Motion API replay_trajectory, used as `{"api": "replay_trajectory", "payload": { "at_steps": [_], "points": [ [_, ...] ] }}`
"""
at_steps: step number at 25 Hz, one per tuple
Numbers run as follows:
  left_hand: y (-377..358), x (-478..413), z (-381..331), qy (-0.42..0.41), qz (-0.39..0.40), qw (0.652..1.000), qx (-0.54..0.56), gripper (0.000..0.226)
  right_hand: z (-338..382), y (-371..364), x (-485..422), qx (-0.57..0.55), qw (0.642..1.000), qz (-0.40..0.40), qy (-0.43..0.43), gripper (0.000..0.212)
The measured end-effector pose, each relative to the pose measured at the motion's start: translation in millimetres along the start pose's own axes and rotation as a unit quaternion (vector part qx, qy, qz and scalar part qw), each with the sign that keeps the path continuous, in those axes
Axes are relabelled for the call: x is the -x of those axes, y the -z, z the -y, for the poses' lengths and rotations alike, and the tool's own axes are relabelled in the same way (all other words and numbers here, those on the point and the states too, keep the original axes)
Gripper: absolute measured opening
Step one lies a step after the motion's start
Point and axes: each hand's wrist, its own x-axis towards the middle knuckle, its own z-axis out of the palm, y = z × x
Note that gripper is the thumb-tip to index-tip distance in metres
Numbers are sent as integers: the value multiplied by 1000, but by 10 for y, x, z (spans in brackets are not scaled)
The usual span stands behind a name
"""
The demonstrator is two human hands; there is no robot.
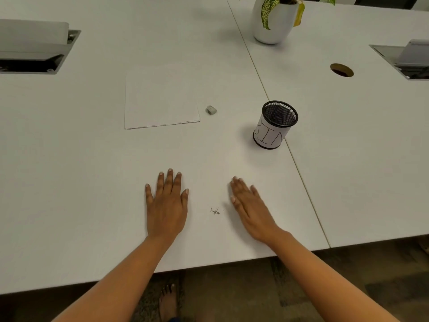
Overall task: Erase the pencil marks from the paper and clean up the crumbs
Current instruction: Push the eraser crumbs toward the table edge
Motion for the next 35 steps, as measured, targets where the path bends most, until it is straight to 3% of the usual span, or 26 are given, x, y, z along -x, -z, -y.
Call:
{"api": "replay_trajectory", "payload": {
  "at_steps": [2, 5, 7, 9, 11, 15, 17, 18, 20, 22, 24, 27, 30, 33, 35],
  "points": [
    [12, -6, -12, 1, 6, 1000, -2, 66, 102, -69, 128, 25, 996, 43, 71, 72],
    [27, -4, -27, 1, 10, 1000, -8, 65, 149, -108, 324, 16, 985, 116, 127, 63],
    [31, -3, -38, 3, 13, 1000, -11, 65, 149, -47, 326, -92, 983, 121, 99, 51],
    [35, 4, -43, 4, 15, 1000, -16, 63, 146, 11, 170, -191, 976, 75, 69, 44],
    [37, 0, -42, 3, 15, 1000, -19, 62, 201, 21, 0, -177, 978, 75, 80, 44],
    [26, 4, -29, -1, 14, 1000, -21, 63, 157, -35, 24, -69, 973, 154, 161, 45],
    [32, 6, -28, 0, 9, 1000, -20, 61, 94, 2, 138, -119, 965, 176, 156, 43],
    [39, 7, -36, 0, 8, 1000, -21, 59, 82, 32, 163, -186, 961, 158, 132, 43],
    [54, 3, -50, -3, 4, 1000, -26, 56, 81, 113, 84, -326, 942, 40, 63, 39],
    [61, -3, -59, -5, 1, 1000, -27, 55, 43, 178, -104, -322, 944, -76, -6, 35],
    [55, -3, -55, -5, 2, 1000, -25, 55, 27, 200, -210, -196, 977, -68, -39, 39],
    [46, 0, -43, -1, 0, 1000, -19, 56, 95, 26, -133, -51, 997, 45, 44, 47],
    [57, 10, -48, -3, -1, 1000, -20, 56, 192, -65, 50, -149, 979, 103, 94, 48],
    [61, 2, -50, -3, 0, 1000, -19, 54, 233, 81, -67, -356, 934, -33, 12, 44],
    [54, 0, -44, -2, -2, 1000, -13, 54, 268, 144, -234, -359, 931, -58, -22, 37]
  ]
}}
